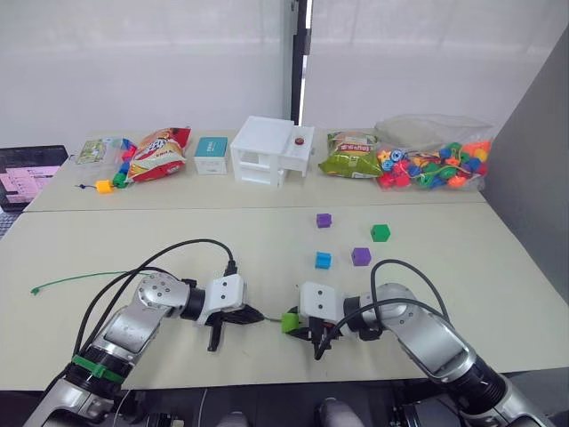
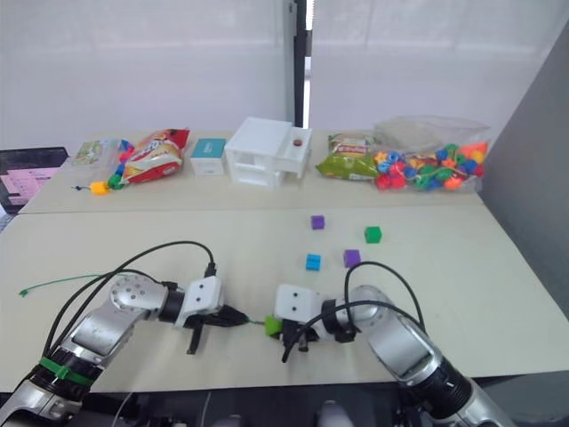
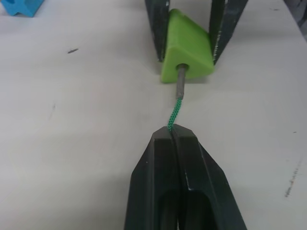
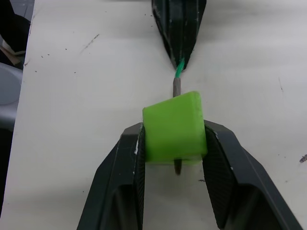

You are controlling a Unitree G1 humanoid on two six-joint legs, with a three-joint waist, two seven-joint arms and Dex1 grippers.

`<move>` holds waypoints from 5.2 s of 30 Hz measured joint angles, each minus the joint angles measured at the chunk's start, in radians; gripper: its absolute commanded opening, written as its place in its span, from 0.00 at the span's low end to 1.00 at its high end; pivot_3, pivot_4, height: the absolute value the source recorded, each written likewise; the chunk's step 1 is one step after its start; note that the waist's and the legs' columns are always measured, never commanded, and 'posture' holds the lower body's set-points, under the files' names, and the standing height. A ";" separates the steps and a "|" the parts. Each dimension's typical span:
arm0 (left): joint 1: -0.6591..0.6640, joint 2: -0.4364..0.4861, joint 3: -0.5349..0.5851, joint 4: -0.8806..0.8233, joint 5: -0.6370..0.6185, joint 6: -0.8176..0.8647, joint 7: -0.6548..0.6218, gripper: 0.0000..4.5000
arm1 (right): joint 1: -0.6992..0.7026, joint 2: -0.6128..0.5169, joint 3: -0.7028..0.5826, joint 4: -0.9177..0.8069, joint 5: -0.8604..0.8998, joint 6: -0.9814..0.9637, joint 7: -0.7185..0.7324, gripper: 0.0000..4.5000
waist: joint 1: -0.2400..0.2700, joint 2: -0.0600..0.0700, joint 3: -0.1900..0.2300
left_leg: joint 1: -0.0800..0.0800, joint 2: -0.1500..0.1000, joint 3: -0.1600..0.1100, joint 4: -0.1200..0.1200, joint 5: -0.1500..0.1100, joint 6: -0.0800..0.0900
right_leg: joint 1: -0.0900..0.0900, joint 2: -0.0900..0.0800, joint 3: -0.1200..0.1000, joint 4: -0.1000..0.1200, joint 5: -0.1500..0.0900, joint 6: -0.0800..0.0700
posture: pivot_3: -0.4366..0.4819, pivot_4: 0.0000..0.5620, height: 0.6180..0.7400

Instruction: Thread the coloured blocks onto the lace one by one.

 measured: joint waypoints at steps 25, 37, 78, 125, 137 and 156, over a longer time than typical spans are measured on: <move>-0.019 -0.055 -0.026 -0.099 -0.004 0.231 0.038 0.25 | -0.043 0.045 0.017 0.054 0.000 0.012 0.000 0.49 | -0.012 0.000 0.000 | 0.001 0.001 0.000 0.000 0.000 0.000 | 0.000 0.001 0.000 0.001 0.000 0.000 | 0.48 0.27 1.00; -0.119 0.013 -0.036 -0.183 -0.046 0.361 -0.026 0.90 | 0.004 -0.069 -0.063 -0.049 0.088 0.100 0.025 1.00 | 0.001 0.000 0.001 | -0.006 0.000 0.000 0.000 0.000 0.000 | -0.003 0.000 0.000 -0.003 0.000 0.000 | 0.48 0.27 1.00; -0.218 -0.050 -0.240 -0.193 0.126 0.388 0.053 0.29 | -0.015 -0.127 -0.003 -0.019 0.066 0.050 0.013 0.21 | 0.002 -0.001 0.001 | -0.004 0.000 0.000 0.001 0.000 0.000 | 0.000 0.000 0.000 -0.005 0.000 0.000 | 0.48 0.27 1.00; -0.132 0.452 0.206 0.802 0.117 -0.297 -0.124 0.90 | -0.043 -0.141 -0.003 0.000 0.035 0.015 0.013 0.00 | -0.026 0.001 0.002 | -0.002 0.002 0.001 -0.002 0.000 0.000 | -0.005 0.001 -0.001 0.003 -0.002 -0.002 | 0.48 0.27 1.00; -0.132 0.375 0.327 0.139 -0.199 0.205 -0.194 0.99 | -0.092 -0.075 0.009 -0.005 0.033 0.084 0.003 0.00 | -0.019 -0.003 0.004 | -0.005 0.001 0.000 -0.001 0.000 0.000 | -0.006 -0.001 -0.002 0.002 -0.002 -0.002 | 0.48 0.27 1.00; -0.102 -0.098 -0.065 0.008 0.005 0.135 0.075 0.81 | -0.148 -0.033 0.076 -0.008 -0.010 0.192 -0.045 0.00 | -0.006 -0.004 0.005 | -0.005 0.000 -0.001 0.000 0.000 0.000 | -0.005 0.000 -0.002 0.002 -0.001 -0.002 | 0.48 0.27 1.00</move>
